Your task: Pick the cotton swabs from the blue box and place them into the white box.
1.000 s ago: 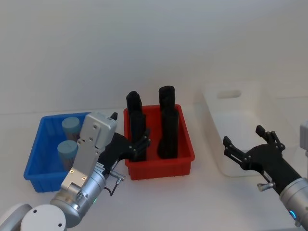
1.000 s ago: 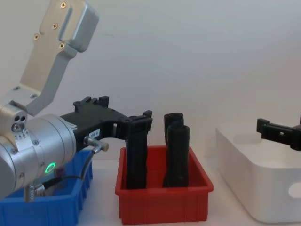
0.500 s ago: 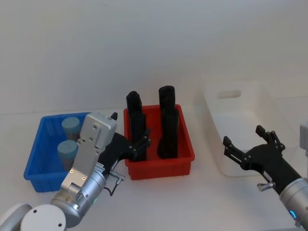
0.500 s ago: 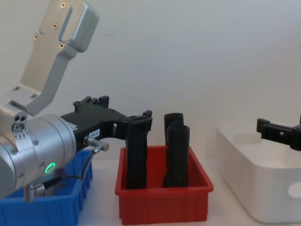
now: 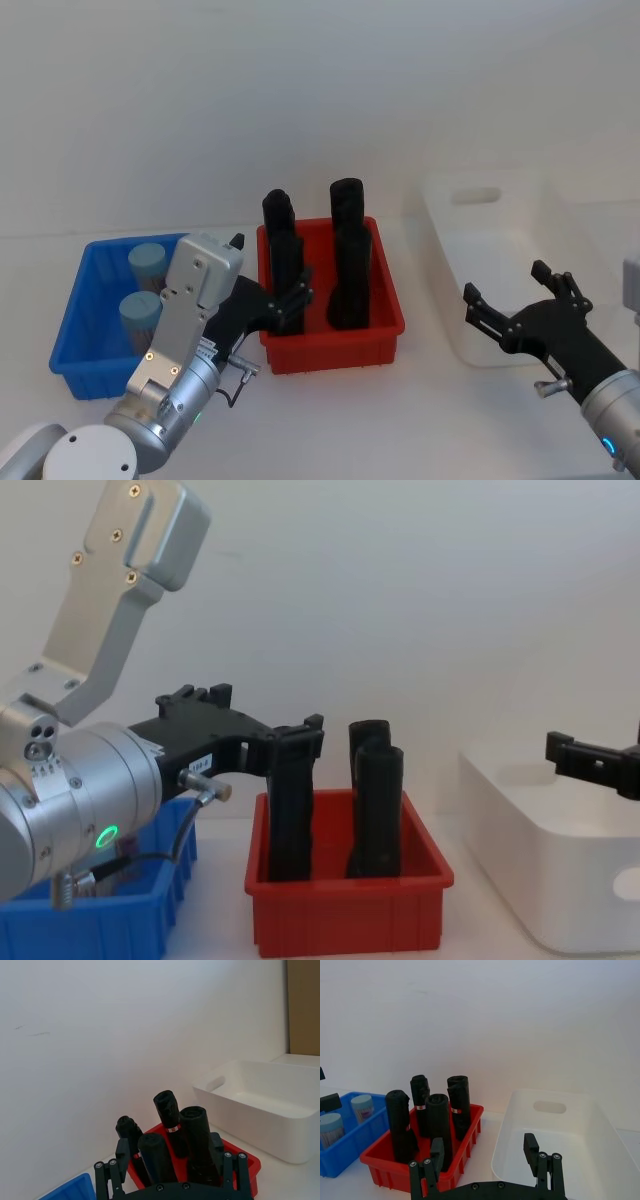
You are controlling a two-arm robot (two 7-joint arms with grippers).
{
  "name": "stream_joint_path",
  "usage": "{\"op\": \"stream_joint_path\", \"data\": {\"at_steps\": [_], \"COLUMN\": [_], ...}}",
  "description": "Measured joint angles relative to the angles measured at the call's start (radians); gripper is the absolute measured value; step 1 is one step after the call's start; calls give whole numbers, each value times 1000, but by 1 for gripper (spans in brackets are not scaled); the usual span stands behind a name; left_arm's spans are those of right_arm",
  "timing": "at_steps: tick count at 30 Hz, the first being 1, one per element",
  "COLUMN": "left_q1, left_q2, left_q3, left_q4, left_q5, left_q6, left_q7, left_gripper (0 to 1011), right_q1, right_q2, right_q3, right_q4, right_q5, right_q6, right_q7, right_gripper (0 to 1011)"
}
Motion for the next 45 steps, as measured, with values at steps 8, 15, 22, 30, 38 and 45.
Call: {"op": "stream_joint_path", "data": {"at_steps": [8, 15, 22, 30, 38, 45], "left_q1": [0, 0, 0, 0, 0, -3], "left_q2": [0, 0, 0, 0, -1, -5], "left_q3": [0, 0, 0, 0, 0, -5], "left_q4": [0, 0, 0, 0, 0, 9], "left_q5": [0, 0, 0, 0, 0, -13], "left_q6": [0, 0, 0, 0, 0, 14], "left_q7": [0, 0, 0, 0, 0, 7], "left_gripper": [1004, 1004, 1004, 1004, 1004, 1004], "right_q1": [0, 0, 0, 0, 0, 0], "right_q2": [0, 0, 0, 0, 0, 0], "right_q3": [0, 0, 0, 0, 0, 0], "right_q4": [0, 0, 0, 0, 0, 0], "right_q5": [0, 0, 0, 0, 0, 0], "right_q6": [0, 0, 0, 0, 0, 0], "right_q7": [0, 0, 0, 0, 0, 0], "right_gripper": [1002, 1002, 1002, 1002, 1002, 1002]}}
